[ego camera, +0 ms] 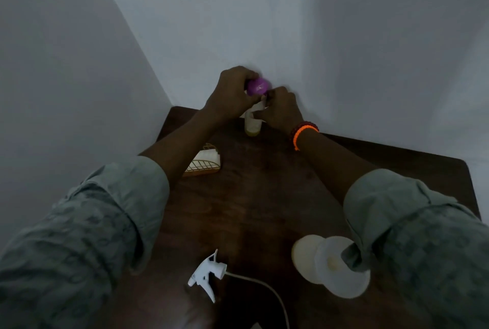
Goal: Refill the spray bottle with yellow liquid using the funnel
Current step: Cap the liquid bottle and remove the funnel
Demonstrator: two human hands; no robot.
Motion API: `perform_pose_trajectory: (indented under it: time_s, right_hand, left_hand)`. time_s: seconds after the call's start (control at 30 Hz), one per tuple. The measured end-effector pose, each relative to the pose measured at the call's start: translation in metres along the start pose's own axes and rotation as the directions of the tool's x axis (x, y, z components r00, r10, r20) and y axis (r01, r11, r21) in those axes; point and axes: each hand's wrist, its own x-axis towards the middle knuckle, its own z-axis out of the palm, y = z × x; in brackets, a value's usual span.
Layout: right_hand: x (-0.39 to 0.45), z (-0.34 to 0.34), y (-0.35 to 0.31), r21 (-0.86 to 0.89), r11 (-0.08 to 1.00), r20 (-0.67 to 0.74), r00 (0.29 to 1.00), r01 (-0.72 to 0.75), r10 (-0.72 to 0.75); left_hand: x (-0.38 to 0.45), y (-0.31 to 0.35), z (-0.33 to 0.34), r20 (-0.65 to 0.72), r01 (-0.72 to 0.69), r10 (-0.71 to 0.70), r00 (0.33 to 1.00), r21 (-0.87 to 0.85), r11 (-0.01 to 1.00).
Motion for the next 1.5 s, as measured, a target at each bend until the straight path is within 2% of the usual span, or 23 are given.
perform_pose_trajectory:
  time_s: [0.3, 0.53, 0.6, 0.67, 0.73, 0.77, 0.8, 0.9, 0.97, 1.03, 1.13, 1.33, 1.5]
  right_hand:
    - [0.001, -0.008, -0.007, -0.047, 0.997, 0.027, 0.998, -0.053, 0.054]
    - [-0.033, -0.040, 0.010, 0.093, 0.978, -0.026, 0.982, -0.185, 0.188]
    - [-0.057, -0.054, 0.018, 0.159, 0.966, -0.054, 0.975, -0.202, 0.213]
    - [-0.086, -0.067, 0.027, 0.217, 0.954, -0.101, 0.967, -0.206, 0.232]
    - [-0.120, -0.081, 0.035, 0.294, 0.929, -0.123, 0.954, -0.226, 0.272]
    - [-0.138, -0.087, 0.039, 0.319, 0.920, -0.130, 0.951, -0.228, 0.281]
    - [-0.157, -0.092, 0.043, 0.335, 0.915, -0.139, 0.948, -0.226, 0.285]
    - [-0.214, -0.098, 0.057, 0.373, 0.892, -0.147, 0.933, -0.256, 0.329]
    - [-0.249, -0.098, 0.063, 0.399, 0.877, -0.134, 0.929, -0.269, 0.346]
    - [-0.281, -0.096, 0.066, 0.406, 0.872, -0.103, 0.934, -0.274, 0.341]
    - [-0.317, -0.090, 0.070, 0.417, 0.861, -0.062, 0.937, -0.289, 0.344]
    - [-0.348, -0.075, 0.071, 0.490, 0.804, 0.034, 0.929, -0.337, 0.368]
    - [-0.352, -0.077, 0.065, 0.521, 0.785, 0.036, 0.927, -0.335, 0.372]
  left_hand:
    - [0.001, -0.002, -0.001, -0.043, 0.041, -0.042, 0.998, -0.035, 0.999]
    - [-0.004, 0.009, -0.005, 0.001, 0.115, -0.115, 0.993, -0.010, 0.993]
    - [-0.008, 0.013, -0.008, 0.010, 0.180, -0.180, 0.984, 0.019, 0.983]
    - [-0.019, 0.018, -0.011, -0.038, 0.288, -0.288, 0.957, 0.011, 0.957]
    - [-0.043, 0.027, -0.012, -0.112, 0.388, -0.392, 0.913, -0.052, 0.920]
    - [-0.060, 0.035, -0.010, -0.106, 0.422, -0.432, 0.896, -0.104, 0.901]
    - [-0.081, 0.045, -0.007, -0.057, 0.441, -0.454, 0.889, -0.160, 0.883]
    - [-0.152, 0.080, 0.013, 0.238, 0.469, -0.415, 0.878, -0.263, 0.843]
    - [-0.193, 0.104, 0.028, 0.390, 0.539, -0.409, 0.825, -0.326, 0.776]
    - [-0.222, 0.121, 0.039, 0.463, 0.587, -0.407, 0.788, -0.361, 0.725]
    - [-0.246, 0.140, 0.050, 0.502, 0.602, -0.385, 0.774, -0.397, 0.693]
    - [-0.252, 0.159, 0.051, 0.483, 0.648, -0.442, 0.756, -0.456, 0.610]
    - [-0.247, 0.164, 0.046, 0.466, 0.579, -0.372, 0.803, -0.462, 0.672]
